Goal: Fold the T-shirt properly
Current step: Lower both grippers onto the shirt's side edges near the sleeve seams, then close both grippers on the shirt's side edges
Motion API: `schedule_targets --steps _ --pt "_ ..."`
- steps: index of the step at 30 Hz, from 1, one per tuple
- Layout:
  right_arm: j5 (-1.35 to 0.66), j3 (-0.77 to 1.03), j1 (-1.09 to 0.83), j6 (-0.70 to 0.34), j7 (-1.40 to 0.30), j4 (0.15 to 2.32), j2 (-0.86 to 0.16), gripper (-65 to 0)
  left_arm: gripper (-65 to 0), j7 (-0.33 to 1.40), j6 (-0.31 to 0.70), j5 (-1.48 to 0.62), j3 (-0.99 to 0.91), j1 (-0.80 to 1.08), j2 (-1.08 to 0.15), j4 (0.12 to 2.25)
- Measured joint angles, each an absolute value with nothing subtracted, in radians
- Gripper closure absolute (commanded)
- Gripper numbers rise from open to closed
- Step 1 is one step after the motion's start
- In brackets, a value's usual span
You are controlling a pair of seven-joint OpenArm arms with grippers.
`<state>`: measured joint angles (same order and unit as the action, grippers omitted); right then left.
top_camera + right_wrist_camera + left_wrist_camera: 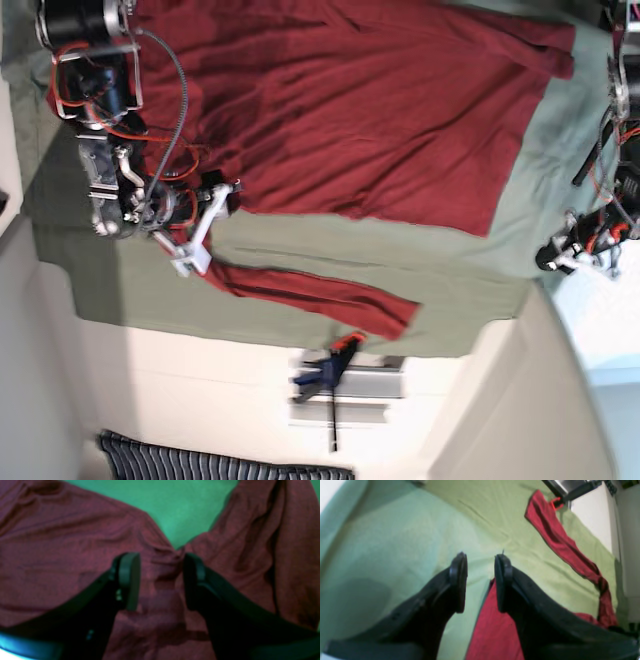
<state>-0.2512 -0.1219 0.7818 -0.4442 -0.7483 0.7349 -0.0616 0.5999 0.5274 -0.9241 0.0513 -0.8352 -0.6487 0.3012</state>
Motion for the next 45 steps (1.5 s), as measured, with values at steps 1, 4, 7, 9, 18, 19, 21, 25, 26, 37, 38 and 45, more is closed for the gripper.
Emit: schedule_targets --steps 1,4,7,9,18,19,21,25,26,37,38,45 --pt "-0.255 -0.122 0.782 -0.442 -0.747 0.735 -0.065 -27.6 -22.1 0.599 0.528 -0.916 0.051 -0.857 -0.644 0.268" --pt "-0.254 -0.123 0.782 -0.442 -0.748 0.735 -0.094 -27.6 -22.1 0.586 0.524 -0.906 0.051 -0.884 -0.629 0.182" --pt "-0.250 -0.123 0.782 -0.442 -0.747 0.735 -0.128 -27.6 -22.1 0.552 0.479 -0.873 0.041 -0.875 -0.617 0.123" --pt "-0.249 -0.122 0.782 -0.442 -0.746 0.735 -0.145 -27.6 -22.1 0.552 0.479 -0.875 0.021 -0.870 -0.613 0.094" --pt "-0.250 -0.123 0.782 -0.442 -0.744 0.735 -0.147 -27.6 -21.9 0.545 0.479 -0.809 -0.053 -0.872 -0.539 0.091" --pt "-0.245 -0.123 0.782 -0.442 -0.743 0.735 -0.147 -27.6 -21.9 0.536 0.479 -0.798 -0.053 -0.867 -0.531 0.091" --pt "-0.243 -0.123 0.782 -0.442 -0.744 0.735 -0.147 -27.6 -21.9 0.514 0.466 -0.766 -0.053 -0.862 -0.516 0.091" --pt "-0.239 -0.123 0.781 -0.442 -0.744 0.735 -0.149 -27.6 -21.9 0.497 0.449 -0.749 -0.053 -0.842 -0.506 0.091" --pt "-0.239 -0.123 0.781 -0.442 -0.744 0.735 -0.149 -27.6 -21.9 0.494 0.450 -0.753 -0.053 -0.840 -0.506 0.091" --pt "-0.239 -0.123 0.781 -0.442 -0.734 0.735 -0.149 -27.6 -21.9 0.493 0.499 -0.746 -0.053 -0.840 -0.496 0.091" --pt "-0.239 -0.123 0.781 -0.442 -0.733 0.735 -0.149 -27.6 -21.9 0.493 0.506 -0.745 -0.053 -0.839 -0.494 0.091" --pt "-0.239 -0.123 0.781 -0.442 -0.733 0.735 -0.149 -27.6 -21.9 0.512 0.555 -0.745 -0.053 -0.840 -0.464 0.091"
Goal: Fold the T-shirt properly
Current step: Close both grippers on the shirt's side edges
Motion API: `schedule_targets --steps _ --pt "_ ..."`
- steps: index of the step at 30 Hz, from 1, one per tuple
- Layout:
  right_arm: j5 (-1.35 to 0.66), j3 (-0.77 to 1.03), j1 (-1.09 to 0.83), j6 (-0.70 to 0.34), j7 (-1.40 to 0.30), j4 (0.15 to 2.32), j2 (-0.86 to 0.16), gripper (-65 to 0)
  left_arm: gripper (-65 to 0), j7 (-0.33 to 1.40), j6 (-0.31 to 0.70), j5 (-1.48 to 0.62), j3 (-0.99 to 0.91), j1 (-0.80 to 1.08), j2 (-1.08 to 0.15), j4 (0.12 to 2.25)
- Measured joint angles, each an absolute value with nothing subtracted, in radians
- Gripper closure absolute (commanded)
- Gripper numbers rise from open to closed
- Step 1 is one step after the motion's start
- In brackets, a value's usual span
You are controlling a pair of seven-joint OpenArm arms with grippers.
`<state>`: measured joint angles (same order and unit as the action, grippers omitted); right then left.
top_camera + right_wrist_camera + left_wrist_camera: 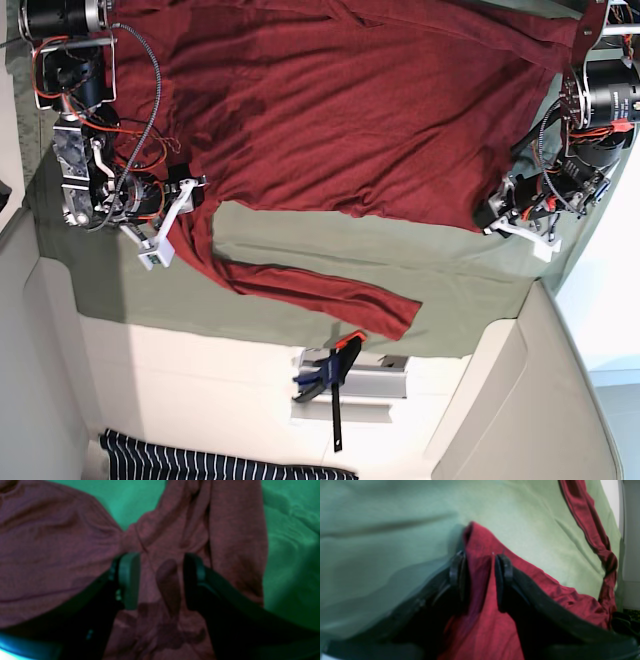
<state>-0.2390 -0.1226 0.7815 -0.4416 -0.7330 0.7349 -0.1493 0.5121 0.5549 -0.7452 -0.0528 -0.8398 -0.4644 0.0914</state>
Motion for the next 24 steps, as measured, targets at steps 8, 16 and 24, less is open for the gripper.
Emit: schedule_targets --steps 8,16,24 --pt "-0.239 -0.123 0.781 -0.442 -0.733 0.735 -0.149 -27.6 -19.2 0.492 0.555 -0.745 -0.053 -0.839 -0.463 0.091" --pt "-0.211 -0.123 0.781 -0.442 -0.733 0.735 -0.149 -27.6 0.0 0.410 0.550 -0.744 -0.053 -0.839 -0.468 0.091" --pt "-0.031 -0.123 0.781 -0.328 -0.707 0.735 -0.154 -37.8 0.0 0.410 0.548 -0.741 -0.053 -0.839 -0.468 0.091"
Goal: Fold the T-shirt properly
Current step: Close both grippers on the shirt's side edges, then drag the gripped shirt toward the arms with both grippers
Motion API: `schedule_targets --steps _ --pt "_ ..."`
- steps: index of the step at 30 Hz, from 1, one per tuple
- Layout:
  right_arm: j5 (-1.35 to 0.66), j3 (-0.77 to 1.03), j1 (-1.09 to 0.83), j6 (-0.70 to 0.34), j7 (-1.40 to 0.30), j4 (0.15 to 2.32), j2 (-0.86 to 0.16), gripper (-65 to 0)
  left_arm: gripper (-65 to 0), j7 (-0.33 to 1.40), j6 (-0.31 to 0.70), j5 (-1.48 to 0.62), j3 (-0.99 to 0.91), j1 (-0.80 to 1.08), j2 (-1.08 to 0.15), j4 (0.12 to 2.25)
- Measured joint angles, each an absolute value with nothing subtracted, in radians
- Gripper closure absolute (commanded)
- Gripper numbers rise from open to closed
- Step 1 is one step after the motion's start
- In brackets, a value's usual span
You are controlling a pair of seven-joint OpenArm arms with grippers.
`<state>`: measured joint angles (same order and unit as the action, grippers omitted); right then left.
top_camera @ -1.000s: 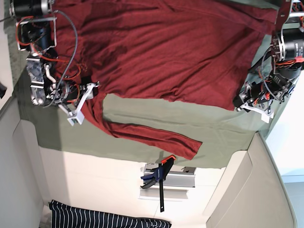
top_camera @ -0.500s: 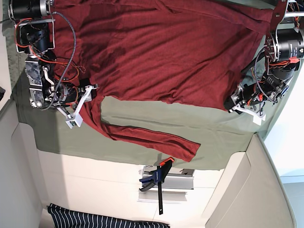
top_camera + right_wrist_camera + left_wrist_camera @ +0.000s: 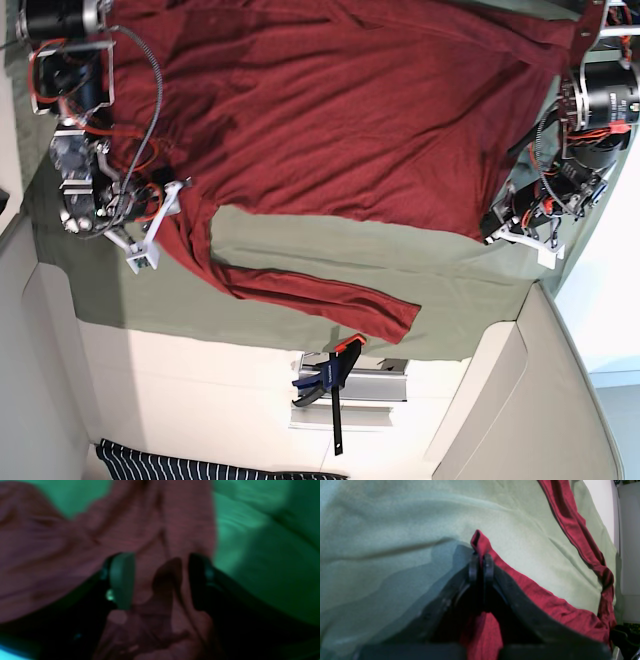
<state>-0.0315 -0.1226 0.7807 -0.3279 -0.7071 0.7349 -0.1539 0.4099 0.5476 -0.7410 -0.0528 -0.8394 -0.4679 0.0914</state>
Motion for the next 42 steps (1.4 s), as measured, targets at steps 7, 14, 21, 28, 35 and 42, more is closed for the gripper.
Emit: schedule_targets --steps 7,14,21,28,35,42 --pt "-0.025 -0.123 0.779 -0.324 -0.709 0.735 -0.234 -37.8 0.0 0.400 0.547 -0.727 -0.053 -0.839 -0.468 0.091" --pt "-0.025 -0.123 0.751 -0.321 -0.708 0.735 -0.282 -37.8 0.0 0.387 0.547 -0.726 -0.053 -0.839 -0.468 0.091" --pt "-0.028 -0.123 0.729 -0.318 -0.694 0.736 -0.279 -37.8 0.0 0.384 0.547 -0.723 -0.053 -0.839 -0.463 0.091" --pt "-0.112 -0.123 0.729 -0.320 -0.738 0.746 -0.280 -37.8 0.0 0.376 0.547 -0.722 -0.053 -0.839 -0.463 0.091" --pt "-0.214 -0.123 0.726 -0.355 -0.765 0.746 -0.276 -37.8 0.0 0.376 0.547 -0.723 -0.053 -0.839 -0.462 0.091" --pt "-0.220 -0.123 0.725 -0.355 -0.765 0.750 -0.276 -37.7 0.0 0.376 0.547 -0.723 -0.053 -0.839 -0.463 0.091"
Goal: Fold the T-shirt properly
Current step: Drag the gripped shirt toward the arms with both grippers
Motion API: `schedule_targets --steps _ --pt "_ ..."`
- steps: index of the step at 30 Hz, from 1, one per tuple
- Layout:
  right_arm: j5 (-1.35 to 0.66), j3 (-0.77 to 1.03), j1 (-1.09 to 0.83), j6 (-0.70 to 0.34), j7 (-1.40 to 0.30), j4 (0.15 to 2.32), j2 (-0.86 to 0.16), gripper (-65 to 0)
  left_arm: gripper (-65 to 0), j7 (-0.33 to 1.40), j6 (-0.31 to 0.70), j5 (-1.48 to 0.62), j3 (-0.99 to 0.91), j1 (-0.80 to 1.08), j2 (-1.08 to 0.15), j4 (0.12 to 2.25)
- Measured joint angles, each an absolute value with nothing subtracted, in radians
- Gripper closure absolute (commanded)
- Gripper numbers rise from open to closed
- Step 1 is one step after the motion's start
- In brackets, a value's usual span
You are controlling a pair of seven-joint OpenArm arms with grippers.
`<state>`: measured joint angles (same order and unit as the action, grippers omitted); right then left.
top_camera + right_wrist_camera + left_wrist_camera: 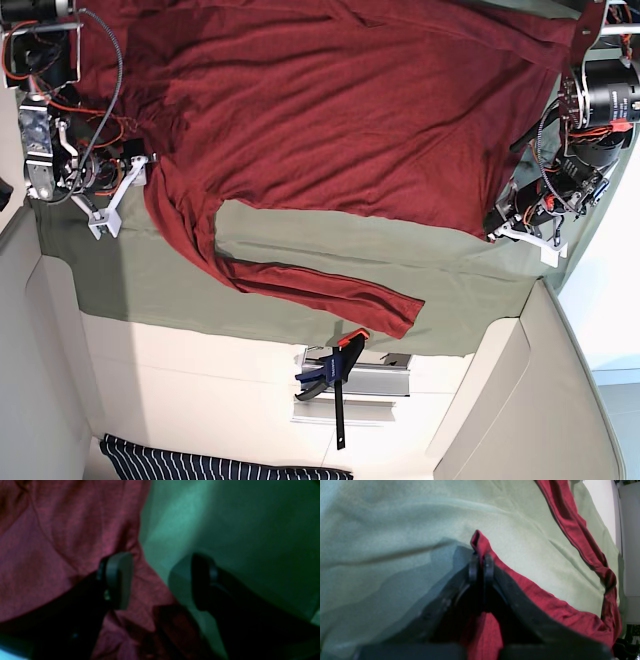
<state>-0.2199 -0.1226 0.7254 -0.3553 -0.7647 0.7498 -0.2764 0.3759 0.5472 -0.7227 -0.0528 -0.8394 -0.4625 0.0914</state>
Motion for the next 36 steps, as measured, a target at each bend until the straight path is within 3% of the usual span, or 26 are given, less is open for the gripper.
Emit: schedule_targets --steps 4,6,9,10,26,36 --pt "-0.220 -0.123 0.725 -0.355 -0.768 0.757 -0.276 -35.2 0.0 0.376 0.547 -0.723 -0.053 -0.839 -0.463 0.091" --pt "-0.220 -0.123 0.725 -0.359 -0.768 0.757 -0.276 -25.1 0.0 0.376 0.547 -0.722 -0.053 -0.839 -0.463 0.091" --pt "-0.223 -0.123 0.723 -0.364 -0.769 0.757 -0.276 -3.6 0.0 0.376 0.547 -0.722 -0.053 -0.839 -0.463 0.091" --pt "-0.225 -0.123 0.723 -0.367 -0.773 0.757 -0.276 0.0 0.0 0.376 0.547 -0.723 -0.053 -0.839 -0.462 0.091" --pt "-0.178 -0.123 0.720 -0.367 -0.794 0.787 -0.274 0.0 0.0 0.366 0.551 -0.723 -0.053 -0.839 -0.463 0.091" --pt "-0.247 -0.123 0.715 -0.390 -0.952 1.058 -0.274 0.0 0.0 0.439 0.674 -0.805 -0.053 -0.839 -0.466 0.091"
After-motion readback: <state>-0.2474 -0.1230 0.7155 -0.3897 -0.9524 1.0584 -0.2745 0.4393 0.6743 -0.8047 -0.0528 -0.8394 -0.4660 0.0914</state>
